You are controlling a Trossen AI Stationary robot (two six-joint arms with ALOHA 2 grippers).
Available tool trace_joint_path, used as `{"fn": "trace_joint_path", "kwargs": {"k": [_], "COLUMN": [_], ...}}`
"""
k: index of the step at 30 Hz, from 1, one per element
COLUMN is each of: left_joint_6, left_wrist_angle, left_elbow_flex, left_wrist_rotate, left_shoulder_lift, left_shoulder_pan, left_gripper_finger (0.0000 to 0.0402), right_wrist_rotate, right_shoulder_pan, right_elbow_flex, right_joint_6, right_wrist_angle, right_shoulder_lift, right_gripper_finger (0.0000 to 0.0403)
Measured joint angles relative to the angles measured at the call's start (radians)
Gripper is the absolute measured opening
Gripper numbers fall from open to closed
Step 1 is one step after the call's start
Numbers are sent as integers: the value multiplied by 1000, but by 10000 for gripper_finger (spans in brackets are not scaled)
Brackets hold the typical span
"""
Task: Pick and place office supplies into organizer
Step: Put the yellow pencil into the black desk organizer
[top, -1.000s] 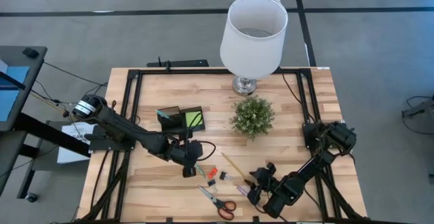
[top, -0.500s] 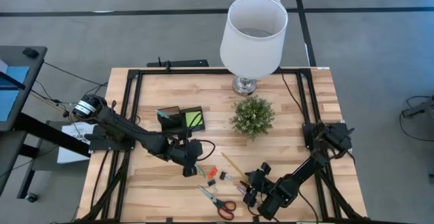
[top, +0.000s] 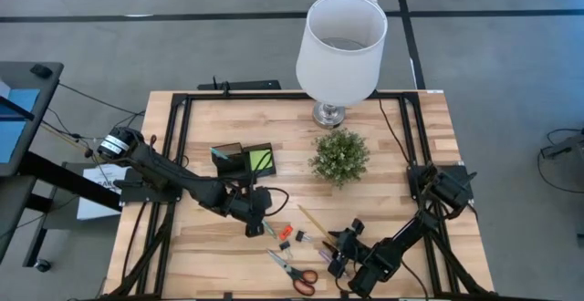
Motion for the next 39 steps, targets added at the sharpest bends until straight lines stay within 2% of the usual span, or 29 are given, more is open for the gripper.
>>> {"fn": "trace_joint_path", "kwargs": {"k": [4,7,9,13,18,28,31,37,39], "left_joint_6": [-30,-39,-38,-63,-108,-110,-115,-113,-115], "left_wrist_angle": [-46,-63,-62,-62,-87,-87,-87,-87,-87], "left_elbow_flex": [0,-6,-20,-52,-56,-56,-56,-56,-56], "left_wrist_rotate": [1,0,0,0,0,0,1,2,2], "left_shoulder_lift": [0,-1,-1,-1,-1,-1,-1,-1,-1], "left_shoulder_pan": [-1,-1,-1,-1,-1,-1,-1,-1,-1], "left_gripper_finger": [45,45,45,45,45,45,45,45,45], "right_wrist_rotate": [60,254,211,203,118,105,104,99,100], "right_shoulder_pan": [13,33,33,22,-5,-18,-18,-9,-5], "right_elbow_flex": [0,0,6,7,7,5,5,4,3], "right_joint_6": [23,82,121,194,96,21,18,-8,1], "right_wrist_angle": [21,94,52,-31,-45,-12,0,37,37], "right_shoulder_lift": [28,108,113,105,66,56,56,57,57], "right_gripper_finger": [162,162,161,158,153,143,115,18,14]}}
